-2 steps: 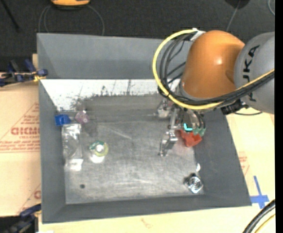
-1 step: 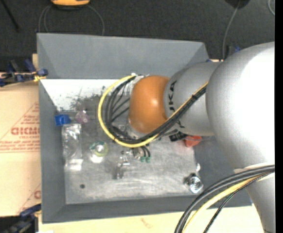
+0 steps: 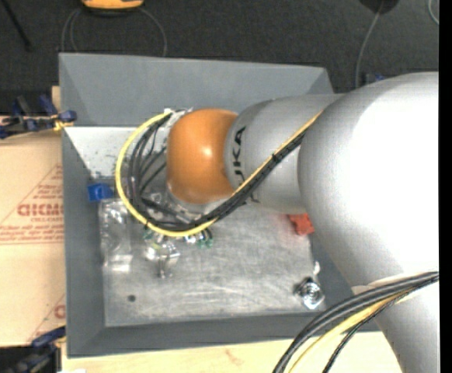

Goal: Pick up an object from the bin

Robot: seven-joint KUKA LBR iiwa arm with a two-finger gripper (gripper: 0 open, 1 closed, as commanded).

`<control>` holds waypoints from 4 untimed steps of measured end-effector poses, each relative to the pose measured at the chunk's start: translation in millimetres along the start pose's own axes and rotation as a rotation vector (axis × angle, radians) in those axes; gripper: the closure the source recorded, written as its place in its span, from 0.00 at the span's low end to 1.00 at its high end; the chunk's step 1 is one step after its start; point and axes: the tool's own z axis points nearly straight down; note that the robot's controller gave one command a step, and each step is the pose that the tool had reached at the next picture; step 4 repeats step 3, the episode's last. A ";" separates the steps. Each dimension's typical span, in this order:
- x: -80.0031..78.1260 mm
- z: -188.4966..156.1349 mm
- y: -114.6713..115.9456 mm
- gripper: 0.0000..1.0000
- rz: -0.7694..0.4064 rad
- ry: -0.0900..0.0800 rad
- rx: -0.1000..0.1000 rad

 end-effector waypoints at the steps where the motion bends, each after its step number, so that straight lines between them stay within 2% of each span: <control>1: -1.5 -1.7 -0.3 1.00 0.003 -0.006 -0.001; 2: 9.8 -116.5 29.1 1.00 -0.031 -0.002 0.000; 3: 18.0 -217.0 -9.8 1.00 -0.276 -0.001 0.002; 4: 18.0 -217.0 -9.8 1.00 -0.276 -0.001 0.002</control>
Offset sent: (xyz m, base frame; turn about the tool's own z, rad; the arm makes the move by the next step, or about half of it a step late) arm 0.0000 0.0000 0.0000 0.0000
